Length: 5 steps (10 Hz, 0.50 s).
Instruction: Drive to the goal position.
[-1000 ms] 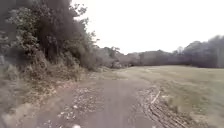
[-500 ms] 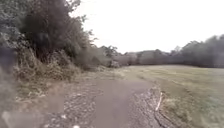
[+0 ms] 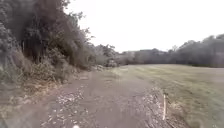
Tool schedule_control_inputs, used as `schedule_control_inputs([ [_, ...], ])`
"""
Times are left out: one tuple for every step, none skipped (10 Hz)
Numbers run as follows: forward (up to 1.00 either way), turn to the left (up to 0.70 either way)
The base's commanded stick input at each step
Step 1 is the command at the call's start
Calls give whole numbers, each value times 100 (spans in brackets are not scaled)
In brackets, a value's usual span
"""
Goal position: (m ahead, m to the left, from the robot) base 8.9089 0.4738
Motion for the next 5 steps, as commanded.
schedule_control_inputs([
  [60, -15],
  [60, -15],
  [60, -15],
  [60, -15],
  [60, -15],
])
